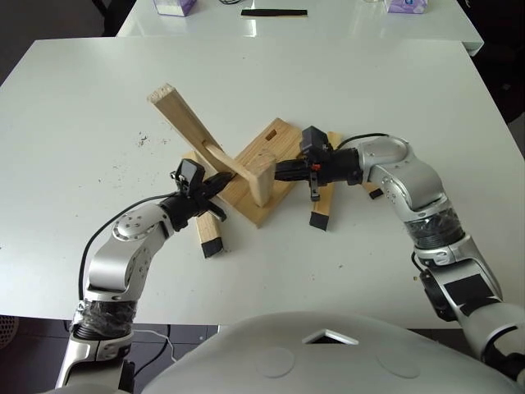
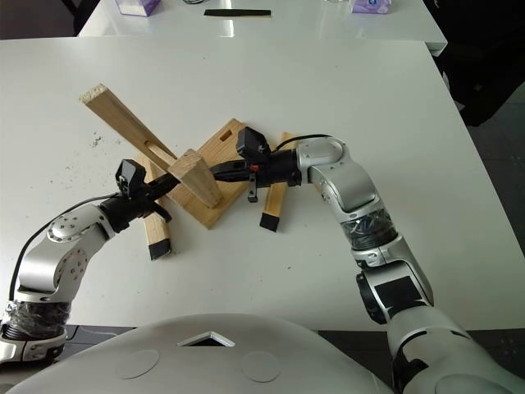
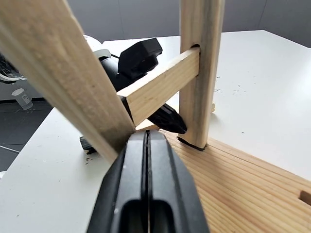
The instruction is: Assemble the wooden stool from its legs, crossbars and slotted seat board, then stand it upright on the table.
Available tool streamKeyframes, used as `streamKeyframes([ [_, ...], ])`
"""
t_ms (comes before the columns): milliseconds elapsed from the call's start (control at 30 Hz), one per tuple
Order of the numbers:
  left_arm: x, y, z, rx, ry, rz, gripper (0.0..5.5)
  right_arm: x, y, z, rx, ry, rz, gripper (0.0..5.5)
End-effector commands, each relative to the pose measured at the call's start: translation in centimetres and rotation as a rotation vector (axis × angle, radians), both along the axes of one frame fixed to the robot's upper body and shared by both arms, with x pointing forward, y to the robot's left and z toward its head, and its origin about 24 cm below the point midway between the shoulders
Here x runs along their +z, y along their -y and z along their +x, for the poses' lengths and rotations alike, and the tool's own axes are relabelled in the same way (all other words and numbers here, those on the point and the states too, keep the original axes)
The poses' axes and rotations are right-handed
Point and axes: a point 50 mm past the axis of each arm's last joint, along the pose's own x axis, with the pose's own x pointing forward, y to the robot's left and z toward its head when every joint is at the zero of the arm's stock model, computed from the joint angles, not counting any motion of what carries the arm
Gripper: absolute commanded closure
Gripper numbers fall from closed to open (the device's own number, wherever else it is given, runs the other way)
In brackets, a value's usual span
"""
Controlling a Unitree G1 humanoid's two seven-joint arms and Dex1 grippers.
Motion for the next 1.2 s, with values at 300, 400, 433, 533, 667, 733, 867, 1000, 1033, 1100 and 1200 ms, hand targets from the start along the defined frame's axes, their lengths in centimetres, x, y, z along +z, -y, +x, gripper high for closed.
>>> streamKeyframes([
  [300, 0.2, -1.1, 3.1, -0.026, 0.040, 0.082, 5.50, 1.1, -1.7, -2.2, 0.030, 0.008, 0.037, 5.49],
  [400, 0.8, -2.5, 3.1, 0.012, 0.056, 0.095, 5.50, 3.1, 0.1, -0.4, -0.060, 0.069, 0.072, 5.49],
  [433, 1.0, -3.0, 3.0, 0.023, 0.061, 0.098, 5.50, 3.7, 0.9, 0.4, -0.110, 0.095, 0.078, 5.49],
  [533, 1.5, -4.5, 2.7, 0.074, 0.060, 0.114, 5.50, 4.2, 3.0, 3.0, -0.255, 0.156, 0.039, 5.49],
  [667, 1.9, -5.2, 1.8, 0.089, 0.049, 0.111, 5.50, 1.7, 5.1, 6.9, -0.448, 0.180, -0.110, 5.49],
  [733, 2.6, -4.9, 1.4, 0.081, 0.057, 0.089, 5.50, -0.3, 5.9, 8.2, -0.522, 0.173, -0.200, 5.49],
  [867, 3.2, -4.0, 1.2, 0.019, 0.047, 0.092, 5.50, -3.8, 6.7, 9.0, -0.629, 0.156, -0.326, 5.49],
  [1000, 1.9, -3.1, 0.8, -0.047, -0.030, 0.145, 5.50, -5.5, 6.7, 8.9, -0.660, 0.131, -0.337, 5.49],
  [1033, 1.6, -3.2, 0.7, -0.046, -0.047, 0.167, 5.50, -5.8, 6.6, 8.9, -0.656, 0.128, -0.337, 5.49],
  [1100, 1.3, -3.7, 0.5, -0.046, -0.072, 0.210, 5.50, -6.2, 6.4, 8.7, -0.646, 0.117, -0.339, 5.49],
  [1200, 1.8, -4.5, 0.3, -0.061, -0.081, 0.259, 5.50, -6.5, 6.3, 8.6, -0.634, 0.111, -0.337, 5.49],
])
